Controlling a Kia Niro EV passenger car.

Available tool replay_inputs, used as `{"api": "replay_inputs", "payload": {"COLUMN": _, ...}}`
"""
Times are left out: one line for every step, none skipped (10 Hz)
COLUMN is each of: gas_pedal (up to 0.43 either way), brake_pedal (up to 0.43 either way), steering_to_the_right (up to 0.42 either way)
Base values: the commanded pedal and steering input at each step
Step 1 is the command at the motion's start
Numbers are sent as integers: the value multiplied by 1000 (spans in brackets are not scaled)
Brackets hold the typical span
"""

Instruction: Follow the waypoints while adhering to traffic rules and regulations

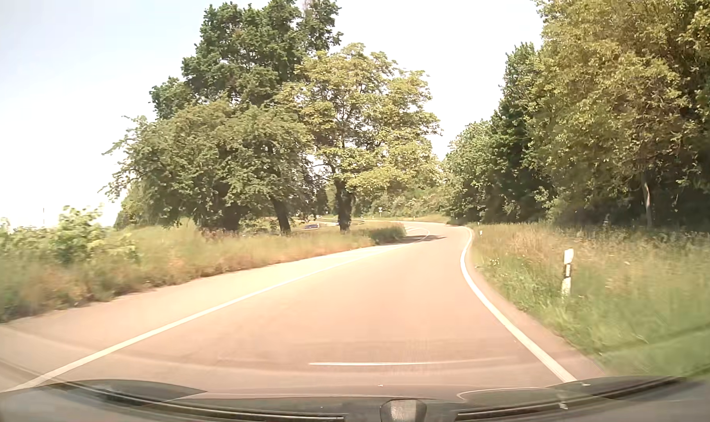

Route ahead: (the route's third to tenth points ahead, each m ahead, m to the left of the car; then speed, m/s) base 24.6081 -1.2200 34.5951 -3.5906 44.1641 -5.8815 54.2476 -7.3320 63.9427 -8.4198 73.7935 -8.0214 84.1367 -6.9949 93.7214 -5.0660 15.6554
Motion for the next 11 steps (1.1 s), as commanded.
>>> {"api": "replay_inputs", "payload": {"gas_pedal": 110, "brake_pedal": 0, "steering_to_the_right": 51}}
{"api": "replay_inputs", "payload": {"gas_pedal": 110, "brake_pedal": 0, "steering_to_the_right": 51}}
{"api": "replay_inputs", "payload": {"gas_pedal": 118, "brake_pedal": 0, "steering_to_the_right": 51}}
{"api": "replay_inputs", "payload": {"gas_pedal": 118, "brake_pedal": 0, "steering_to_the_right": 51}}
{"api": "replay_inputs", "payload": {"gas_pedal": 118, "brake_pedal": 0, "steering_to_the_right": 50}}
{"api": "replay_inputs", "payload": {"gas_pedal": 118, "brake_pedal": 0, "steering_to_the_right": 48}}
{"api": "replay_inputs", "payload": {"gas_pedal": 118, "brake_pedal": 0, "steering_to_the_right": 45}}
{"api": "replay_inputs", "payload": {"gas_pedal": 118, "brake_pedal": 0, "steering_to_the_right": 40}}
{"api": "replay_inputs", "payload": {"gas_pedal": 118, "brake_pedal": 0, "steering_to_the_right": 38}}
{"api": "replay_inputs", "payload": {"gas_pedal": 118, "brake_pedal": 0, "steering_to_the_right": 38}}
{"api": "replay_inputs", "payload": {"gas_pedal": 118, "brake_pedal": 0, "steering_to_the_right": 36}}
